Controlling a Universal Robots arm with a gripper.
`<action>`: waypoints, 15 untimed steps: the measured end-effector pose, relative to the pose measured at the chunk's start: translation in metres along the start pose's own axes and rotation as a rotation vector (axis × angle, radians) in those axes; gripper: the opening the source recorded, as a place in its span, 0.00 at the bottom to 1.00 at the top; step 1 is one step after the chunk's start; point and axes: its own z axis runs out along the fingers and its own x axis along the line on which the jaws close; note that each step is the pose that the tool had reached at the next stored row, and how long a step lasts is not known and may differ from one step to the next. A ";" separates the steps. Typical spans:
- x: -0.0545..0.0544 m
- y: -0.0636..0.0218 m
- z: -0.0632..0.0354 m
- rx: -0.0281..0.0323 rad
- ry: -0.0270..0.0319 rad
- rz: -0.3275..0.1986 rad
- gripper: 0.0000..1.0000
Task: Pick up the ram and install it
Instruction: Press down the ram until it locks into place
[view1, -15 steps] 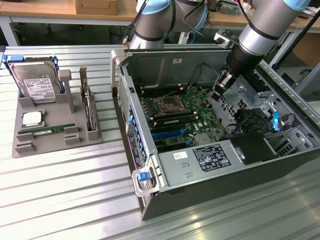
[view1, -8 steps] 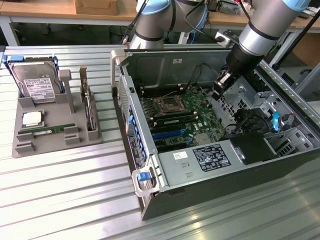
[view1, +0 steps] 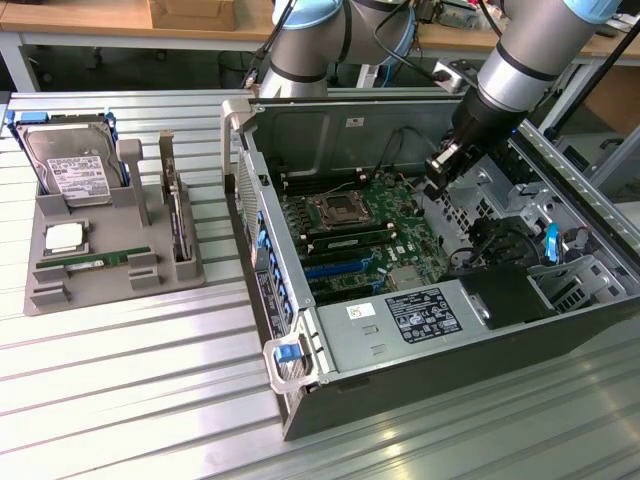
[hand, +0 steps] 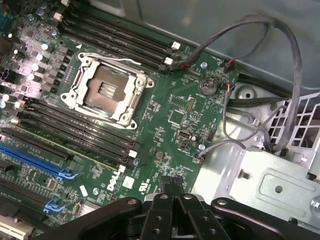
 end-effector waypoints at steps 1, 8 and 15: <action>0.000 0.0000 0.0000 -0.0002 -0.0012 0.013 0.10; 0.000 0.0000 0.0002 -0.0015 -0.0086 0.089 0.10; 0.000 -0.0001 0.0007 -0.0031 -0.0181 0.185 0.10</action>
